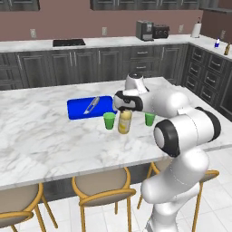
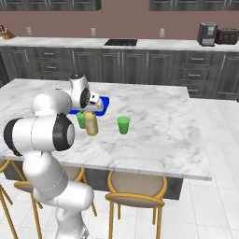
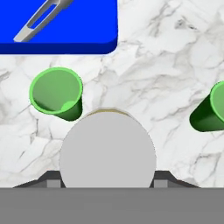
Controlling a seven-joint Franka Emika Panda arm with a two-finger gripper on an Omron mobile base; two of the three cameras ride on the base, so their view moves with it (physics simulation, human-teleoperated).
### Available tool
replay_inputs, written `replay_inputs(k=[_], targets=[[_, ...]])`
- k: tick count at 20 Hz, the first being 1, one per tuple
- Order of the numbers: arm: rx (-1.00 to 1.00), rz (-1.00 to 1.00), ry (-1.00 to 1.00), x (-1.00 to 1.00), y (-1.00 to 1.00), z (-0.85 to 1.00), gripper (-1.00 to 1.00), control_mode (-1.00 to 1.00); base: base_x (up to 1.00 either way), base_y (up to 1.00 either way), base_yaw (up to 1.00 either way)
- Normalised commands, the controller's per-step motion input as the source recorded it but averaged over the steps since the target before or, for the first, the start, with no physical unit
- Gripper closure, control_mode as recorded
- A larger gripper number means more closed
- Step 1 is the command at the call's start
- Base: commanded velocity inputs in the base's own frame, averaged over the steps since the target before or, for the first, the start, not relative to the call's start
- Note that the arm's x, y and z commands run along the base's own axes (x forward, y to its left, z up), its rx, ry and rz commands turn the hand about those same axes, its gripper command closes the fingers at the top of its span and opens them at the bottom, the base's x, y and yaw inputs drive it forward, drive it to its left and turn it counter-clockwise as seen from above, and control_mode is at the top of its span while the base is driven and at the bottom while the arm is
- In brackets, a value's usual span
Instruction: Place the drinks on the dining counter in a tight cluster.
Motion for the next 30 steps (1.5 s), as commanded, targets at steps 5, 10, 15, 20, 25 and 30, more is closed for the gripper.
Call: replay_inputs(k=[5, 10, 15, 20, 25, 30], targets=[[0.00, 0.00, 0.05, 0.00, 0.00, -0.47, 1.00, -1.00, 0.00, 0.00, 0.00], [0.00, 0.00, 0.06, 0.04, 0.00, -0.37, -1.00, -1.00, 0.00, 0.00, 0.00], [0.00, 0.00, 0.00, 0.06, 0.00, -0.23, -1.00, -1.00, 0.00, 0.00, 0.00], [0.00, 0.00, -0.02, -0.04, 0.00, -0.20, -1.00, -1.00, 0.00, 0.00, 0.00], [0.00, 0.00, -0.07, -0.07, 0.00, 0.00, -1.00, -1.00, 0.00, 0.00, 0.00], [0.00, 0.00, 0.01, -0.43, 0.00, 0.00, -1.00, -1.00, 0.00, 0.00, 0.00]])
